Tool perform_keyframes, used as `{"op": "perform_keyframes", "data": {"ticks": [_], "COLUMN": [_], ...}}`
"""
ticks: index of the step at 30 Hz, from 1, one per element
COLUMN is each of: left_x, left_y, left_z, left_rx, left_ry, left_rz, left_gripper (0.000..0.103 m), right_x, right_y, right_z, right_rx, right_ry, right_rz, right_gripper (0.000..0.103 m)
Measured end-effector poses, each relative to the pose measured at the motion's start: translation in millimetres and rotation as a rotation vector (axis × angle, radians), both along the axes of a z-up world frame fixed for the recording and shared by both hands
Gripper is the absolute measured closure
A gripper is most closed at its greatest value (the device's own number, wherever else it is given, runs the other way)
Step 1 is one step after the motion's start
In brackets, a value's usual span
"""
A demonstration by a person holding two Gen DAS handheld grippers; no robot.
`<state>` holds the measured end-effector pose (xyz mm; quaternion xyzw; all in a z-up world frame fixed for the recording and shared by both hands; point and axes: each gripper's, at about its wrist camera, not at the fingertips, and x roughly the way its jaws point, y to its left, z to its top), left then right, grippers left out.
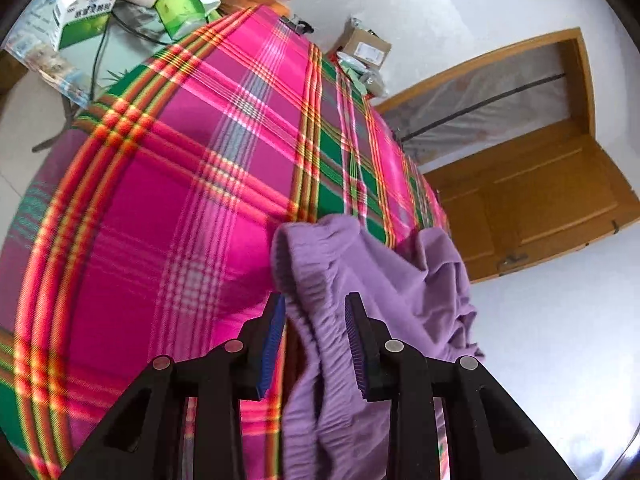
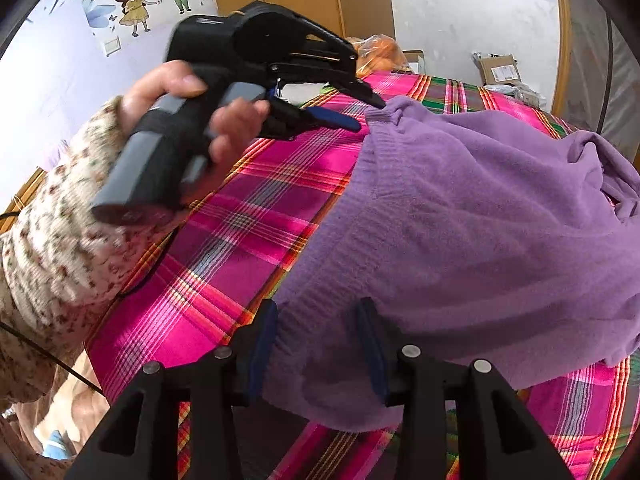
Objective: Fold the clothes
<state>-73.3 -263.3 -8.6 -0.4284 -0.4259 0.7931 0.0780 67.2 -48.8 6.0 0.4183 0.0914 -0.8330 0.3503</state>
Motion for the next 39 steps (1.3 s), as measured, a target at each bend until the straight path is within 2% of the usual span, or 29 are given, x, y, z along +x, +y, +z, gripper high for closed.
{"op": "perform_keyframes", "data": {"ticks": [3, 8, 11, 15, 17, 18, 19, 20, 22, 23, 24, 25, 28, 34, 36, 39], "left_x": [-5.8, -8.1, -10.5, -20.7, -23.4, -24.3, -25.3, -26.2, -28.1, -28.0, -27.9, -27.5, -28.5, -31.9, -34.6, -36.5], "left_y": [-3.5, 11.0, 13.9, 28.8, 34.9, 36.1, 36.8, 36.8, 35.8, 34.8, 33.9, 32.0, 25.7, 11.2, 10.1, 2.6], "left_z": [-3.1, 5.5, 7.7, -3.5, -7.9, -7.5, -6.4, -5.2, -0.5, 2.2, 5.4, 8.4, 15.3, 11.7, 1.4, -14.1], "left_rx": [0.069, 0.053, 0.079, 0.055, 0.049, 0.039, 0.028, 0.014, -0.028, -0.037, -0.046, -0.056, -0.077, -0.099, -0.129, -0.066], "left_ry": [0.003, 0.029, 0.055, -0.026, -0.040, -0.032, -0.021, -0.011, -0.003, 0.003, 0.011, 0.021, 0.044, 0.032, -0.006, -0.048], "left_rz": [0.029, -0.013, -0.015, -0.081, -0.099, -0.098, -0.095, -0.095, -0.088, -0.086, -0.081, -0.073, -0.054, -0.030, -0.036, -0.022], "left_gripper": [0.072, 0.072, 0.072, 0.072, 0.072, 0.073, 0.082, 0.098, 0.098, 0.097, 0.097, 0.097, 0.097, 0.098, 0.098, 0.097], "right_x": [0.8, 1.0, -0.1, 1.3, 1.9, 1.9, 1.9, 1.6, 0.3, -0.4, -1.2, -2.1, -4.5, -7.8, -10.4, -12.6], "right_y": [1.7, 0.9, 0.0, -1.3, -1.6, -1.7, -1.9, -1.8, -1.1, -0.8, -0.7, -0.5, 0.0, -14.0, -14.9, -15.7], "right_z": [-0.4, -0.2, -0.7, -0.8, -0.9, -1.0, -1.1, -1.1, -0.7, 0.2, 1.9, 3.6, 8.7, 5.5, 4.3, 3.8], "right_rx": [-0.008, -0.007, -0.007, 0.002, 0.003, 0.001, -0.001, -0.003, -0.007, -0.009, -0.013, -0.017, -0.027, 0.004, 0.007, 0.010], "right_ry": [0.001, 0.012, 0.016, 0.027, 0.035, 0.036, 0.035, 0.035, 0.033, 0.034, 0.037, 0.039, 0.046, 0.045, 0.037, 0.029], "right_rz": [-0.001, 0.000, -0.003, -0.006, -0.005, -0.004, -0.001, -0.001, -0.006, -0.007, -0.007, -0.007, -0.008, 0.031, 0.034, 0.035], "right_gripper": [0.061, 0.061, 0.061, 0.061, 0.061, 0.063, 0.064, 0.069, 0.076, 0.084, 0.098, 0.101, 0.101, 0.101, 0.101, 0.101]}}
